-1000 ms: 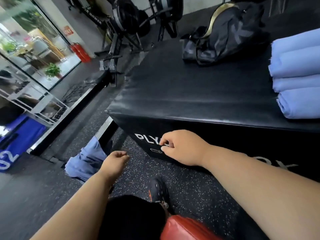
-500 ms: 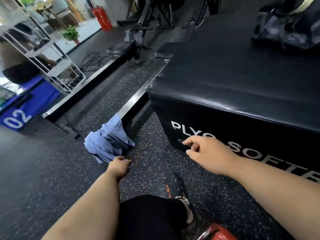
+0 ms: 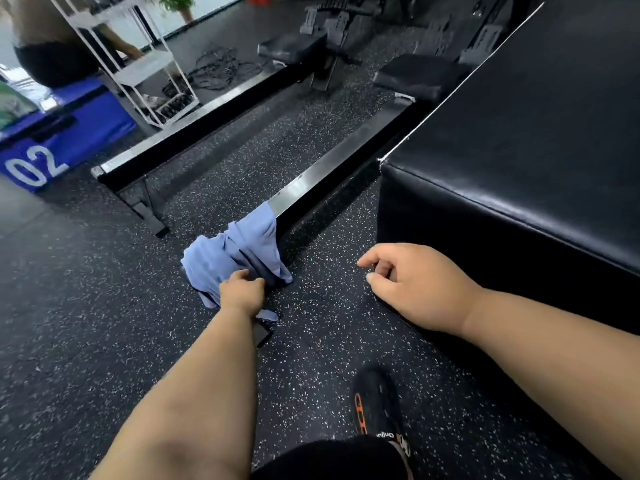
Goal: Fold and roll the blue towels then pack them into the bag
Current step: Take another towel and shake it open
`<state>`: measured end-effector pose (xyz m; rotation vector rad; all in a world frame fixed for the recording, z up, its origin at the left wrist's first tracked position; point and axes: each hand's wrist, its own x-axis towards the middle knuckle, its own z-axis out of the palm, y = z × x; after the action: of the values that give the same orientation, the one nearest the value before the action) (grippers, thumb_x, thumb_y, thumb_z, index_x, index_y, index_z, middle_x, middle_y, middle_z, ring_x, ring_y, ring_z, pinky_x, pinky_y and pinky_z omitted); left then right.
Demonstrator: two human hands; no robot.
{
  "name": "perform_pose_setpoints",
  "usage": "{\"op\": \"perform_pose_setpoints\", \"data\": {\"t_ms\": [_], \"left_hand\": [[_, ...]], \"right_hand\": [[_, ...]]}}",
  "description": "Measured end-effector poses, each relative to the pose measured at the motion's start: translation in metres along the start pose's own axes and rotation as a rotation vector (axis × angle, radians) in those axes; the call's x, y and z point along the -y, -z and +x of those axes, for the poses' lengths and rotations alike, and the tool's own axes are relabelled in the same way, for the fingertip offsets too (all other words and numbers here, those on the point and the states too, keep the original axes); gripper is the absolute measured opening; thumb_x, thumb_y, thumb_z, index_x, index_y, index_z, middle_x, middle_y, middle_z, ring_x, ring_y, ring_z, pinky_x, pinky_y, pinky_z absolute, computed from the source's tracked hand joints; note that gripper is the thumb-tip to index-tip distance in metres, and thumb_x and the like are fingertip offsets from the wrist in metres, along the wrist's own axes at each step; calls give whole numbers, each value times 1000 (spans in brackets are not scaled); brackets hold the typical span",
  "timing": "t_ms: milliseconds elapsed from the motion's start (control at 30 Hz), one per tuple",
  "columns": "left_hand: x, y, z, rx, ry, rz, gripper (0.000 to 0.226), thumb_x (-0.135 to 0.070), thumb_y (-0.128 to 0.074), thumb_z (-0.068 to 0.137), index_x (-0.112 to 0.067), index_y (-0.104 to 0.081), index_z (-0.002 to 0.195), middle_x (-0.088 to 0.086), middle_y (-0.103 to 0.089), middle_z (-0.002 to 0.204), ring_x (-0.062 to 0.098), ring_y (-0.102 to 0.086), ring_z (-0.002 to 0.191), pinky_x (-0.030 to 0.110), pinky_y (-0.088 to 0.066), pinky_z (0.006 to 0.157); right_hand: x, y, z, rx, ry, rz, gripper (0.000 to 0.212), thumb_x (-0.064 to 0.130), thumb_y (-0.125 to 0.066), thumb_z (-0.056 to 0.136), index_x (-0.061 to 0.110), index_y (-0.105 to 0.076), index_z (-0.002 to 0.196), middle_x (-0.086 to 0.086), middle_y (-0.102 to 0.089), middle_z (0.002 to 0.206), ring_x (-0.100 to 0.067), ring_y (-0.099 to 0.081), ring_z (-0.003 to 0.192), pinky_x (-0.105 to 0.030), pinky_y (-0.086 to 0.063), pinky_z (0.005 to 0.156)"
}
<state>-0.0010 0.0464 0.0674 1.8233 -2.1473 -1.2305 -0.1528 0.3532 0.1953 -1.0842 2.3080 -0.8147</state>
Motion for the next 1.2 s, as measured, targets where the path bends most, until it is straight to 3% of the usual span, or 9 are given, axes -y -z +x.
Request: {"op": "perform_pose_setpoints", "data": {"t_ms": [100,233,467,533,600,767,900,1033,1200], "left_hand": [[3,1,23,-56,48,-37,52,-30,-61,98,-23,-55,149,15,-43,155,35,-42,142,35,-45,109],[17,-4,50,-78,141,-75,58,-31,-59,101,-26,-46,157,15,-32,165,33,-44,142,17,-42,67],[25,-8,71,-171,256,-241,72,-41,-66,90,-30,-43,157,10,-7,171,39,-43,140,45,-42,109],[26,-8,73,-194,246,-300,62,-37,-64,82,-17,-58,140,12,-37,160,39,-54,129,44,-49,98],[30,-8,74,-220,172,-334,35,-27,-61,81,-11,-65,111,10,-62,127,39,-62,111,35,-47,81],[38,0,72,-262,112,-349,28,-14,-49,78,7,-57,95,16,-56,89,26,-42,76,32,-32,52],[25,9,53,-254,1,-442,11,-9,-47,79,2,-46,78,9,-36,76,22,-28,72,33,-27,55],[-15,28,19,-149,-135,-483,43,3,-45,92,-34,-39,73,-16,-36,75,3,-30,65,19,-28,59],[-35,63,-5,-35,-253,-695,25,-8,-47,75,-21,-64,89,-5,-60,94,11,-53,88,27,-42,82]], "right_hand": [[6,-16,23,30,13,18,21,38,-61,100,42,-67,119,17,-69,88,-2,-65,74,-35,-57,74],[10,-35,42,72,20,33,18,34,-61,101,40,-68,117,12,-71,85,-1,-63,75,-20,-48,63],[8,-55,58,110,9,103,17,31,-60,102,39,-68,115,13,-71,86,-7,-66,70,-31,-55,69],[7,-58,60,115,6,118,18,31,-60,102,39,-68,115,12,-72,86,-8,-66,68,-34,-57,69],[6,-60,61,127,8,128,18,31,-60,102,39,-68,116,13,-71,86,-10,-68,68,-35,-58,69],[6,-61,60,118,19,135,20,30,-61,101,39,-69,117,14,-70,87,-7,-66,72,-34,-57,73],[8,-60,55,118,14,176,20,30,-60,101,39,-68,117,14,-71,86,-9,-67,70,-36,-58,71],[13,-58,48,89,6,216,19,30,-60,102,39,-68,116,15,-70,86,-10,-66,68,-34,-57,66],[21,-48,35,24,-9,263,18,30,-59,102,40,-67,115,15,-70,85,-14,-68,67,-36,-58,66]]}}
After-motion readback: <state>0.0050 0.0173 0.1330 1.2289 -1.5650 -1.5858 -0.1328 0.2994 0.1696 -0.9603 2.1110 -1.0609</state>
